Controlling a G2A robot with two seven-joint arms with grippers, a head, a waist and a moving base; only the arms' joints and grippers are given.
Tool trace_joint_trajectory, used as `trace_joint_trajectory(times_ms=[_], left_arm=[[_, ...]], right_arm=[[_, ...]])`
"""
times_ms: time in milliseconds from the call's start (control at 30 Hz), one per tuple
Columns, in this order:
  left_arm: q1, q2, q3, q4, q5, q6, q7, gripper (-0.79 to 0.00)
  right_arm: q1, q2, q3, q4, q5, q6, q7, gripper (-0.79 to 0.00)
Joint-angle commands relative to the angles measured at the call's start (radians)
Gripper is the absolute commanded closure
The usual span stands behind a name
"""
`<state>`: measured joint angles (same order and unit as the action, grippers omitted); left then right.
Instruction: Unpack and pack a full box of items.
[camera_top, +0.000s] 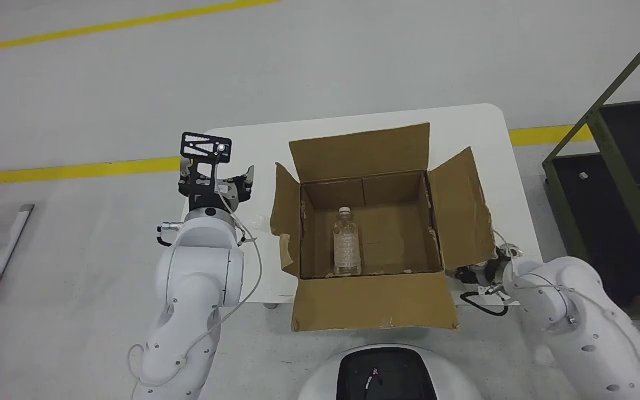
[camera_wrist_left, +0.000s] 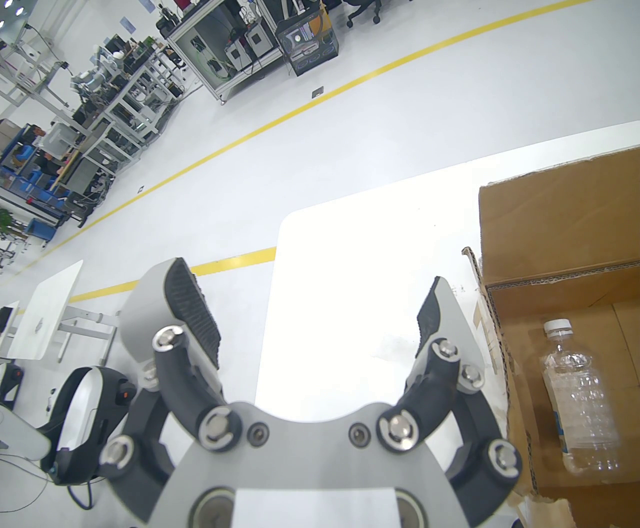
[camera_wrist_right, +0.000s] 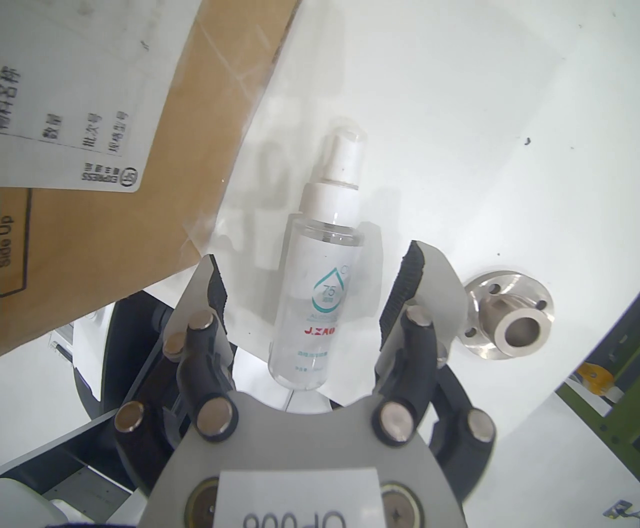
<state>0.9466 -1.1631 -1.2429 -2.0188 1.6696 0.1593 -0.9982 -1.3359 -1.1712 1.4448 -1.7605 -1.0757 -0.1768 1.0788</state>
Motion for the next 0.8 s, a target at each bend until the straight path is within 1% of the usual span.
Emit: trace_joint_trajectory(times_ms=[0,133,200,233,333,400,433,467,567,600,667,700,733,767], left_arm=[[0.000,0.000,0.000,0.000,0.000,0.000,0.000,-0.785],[0.000,0.000,0.000,0.000,0.000,0.000,0.000,-0.785],[0.000,0.000,0.000,0.000,0.000,0.000,0.000,-0.785],[0.000,0.000,0.000,0.000,0.000,0.000,0.000,-0.785],[0.000,0.000,0.000,0.000,0.000,0.000,0.000,-0.785],[0.000,0.000,0.000,0.000,0.000,0.000,0.000,-0.785],[0.000,0.000,0.000,0.000,0.000,0.000,0.000,-0.785],[0.000,0.000,0.000,0.000,0.000,0.000,0.000,-0.785],[0.000,0.000,0.000,0.000,0.000,0.000,0.000,-0.785],[0.000,0.000,0.000,0.000,0.000,0.000,0.000,-0.785],[0.000,0.000,0.000,0.000,0.000,0.000,0.000,-0.785],[0.000,0.000,0.000,0.000,0.000,0.000,0.000,-0.785],[0.000,0.000,0.000,0.000,0.000,0.000,0.000,-0.785],[0.000,0.000,0.000,0.000,0.000,0.000,0.000,-0.785]], right_arm=[[0.001,0.000,-0.010,0.000,-0.004,0.003,0.001,-0.767],[0.010,0.001,-0.027,0.010,-0.014,0.008,-0.003,-0.739],[0.016,0.001,-0.033,0.017,-0.016,0.010,-0.002,-0.702],[0.018,0.001,-0.036,0.021,-0.019,0.012,-0.003,-0.702],[0.024,0.002,-0.041,0.034,-0.022,0.019,-0.002,-0.631],[0.026,0.002,-0.044,0.039,-0.021,0.020,-0.003,-0.536],[0.026,0.003,-0.046,0.042,-0.021,0.021,-0.002,-0.502],[0.027,0.003,-0.048,0.044,-0.022,0.022,-0.001,-0.403],[0.029,0.004,-0.051,0.048,-0.024,0.027,0.000,-0.332],[0.029,0.004,-0.052,0.048,-0.025,0.029,0.001,-0.256],[0.030,0.005,-0.052,0.049,-0.025,0.033,0.002,-0.172],[0.030,0.006,-0.051,0.049,-0.025,0.035,0.002,-0.022],[0.029,0.006,-0.048,0.047,-0.024,0.037,0.003,0.000],[0.029,0.007,-0.043,0.041,-0.022,0.041,0.002,0.000]])
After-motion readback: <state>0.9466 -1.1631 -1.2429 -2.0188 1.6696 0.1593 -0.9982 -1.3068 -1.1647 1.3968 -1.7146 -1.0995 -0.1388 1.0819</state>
